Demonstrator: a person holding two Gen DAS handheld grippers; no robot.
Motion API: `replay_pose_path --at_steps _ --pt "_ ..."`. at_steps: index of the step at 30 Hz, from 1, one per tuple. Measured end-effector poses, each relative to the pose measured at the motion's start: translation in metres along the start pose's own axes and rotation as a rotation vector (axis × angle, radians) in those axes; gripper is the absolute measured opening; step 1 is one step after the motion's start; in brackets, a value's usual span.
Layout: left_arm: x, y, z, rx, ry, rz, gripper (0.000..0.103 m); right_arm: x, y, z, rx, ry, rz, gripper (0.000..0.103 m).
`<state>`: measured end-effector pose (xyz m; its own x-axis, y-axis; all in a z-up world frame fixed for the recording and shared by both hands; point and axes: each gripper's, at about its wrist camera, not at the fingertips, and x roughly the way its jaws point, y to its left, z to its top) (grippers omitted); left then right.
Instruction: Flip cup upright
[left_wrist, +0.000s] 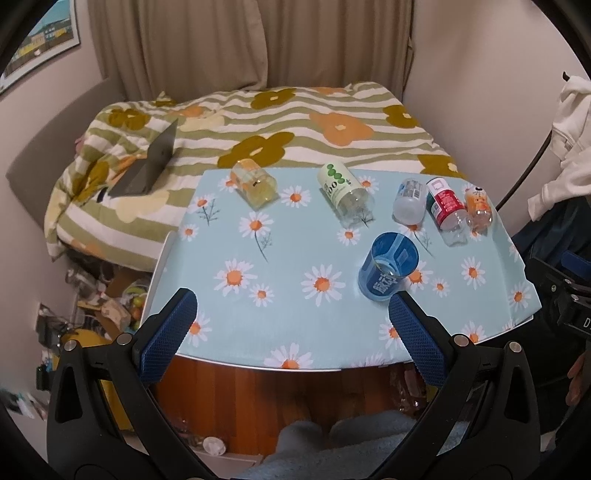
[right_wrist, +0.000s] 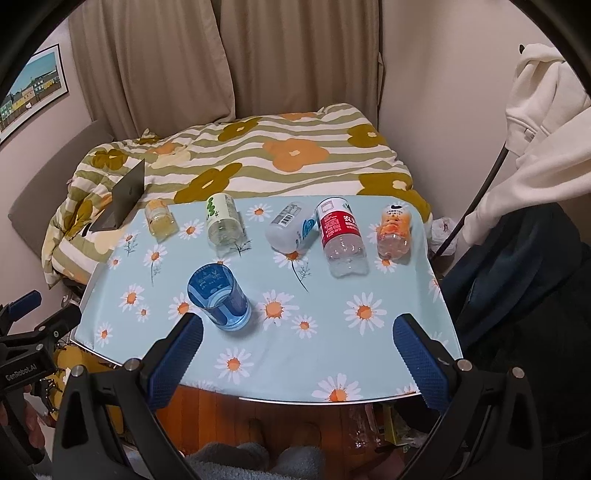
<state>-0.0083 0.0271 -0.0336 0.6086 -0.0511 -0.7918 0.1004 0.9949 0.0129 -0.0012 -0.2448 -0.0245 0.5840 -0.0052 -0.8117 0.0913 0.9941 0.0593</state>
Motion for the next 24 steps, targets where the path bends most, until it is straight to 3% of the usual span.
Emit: replay_pose_path --at_steps 24 --pt "-0.0009 -0.0009 0.0010 0.005 -0.009 0.000 0.103 0.0011 -0.0017 0.0038 0.005 -0.005 -0.014 0.103"
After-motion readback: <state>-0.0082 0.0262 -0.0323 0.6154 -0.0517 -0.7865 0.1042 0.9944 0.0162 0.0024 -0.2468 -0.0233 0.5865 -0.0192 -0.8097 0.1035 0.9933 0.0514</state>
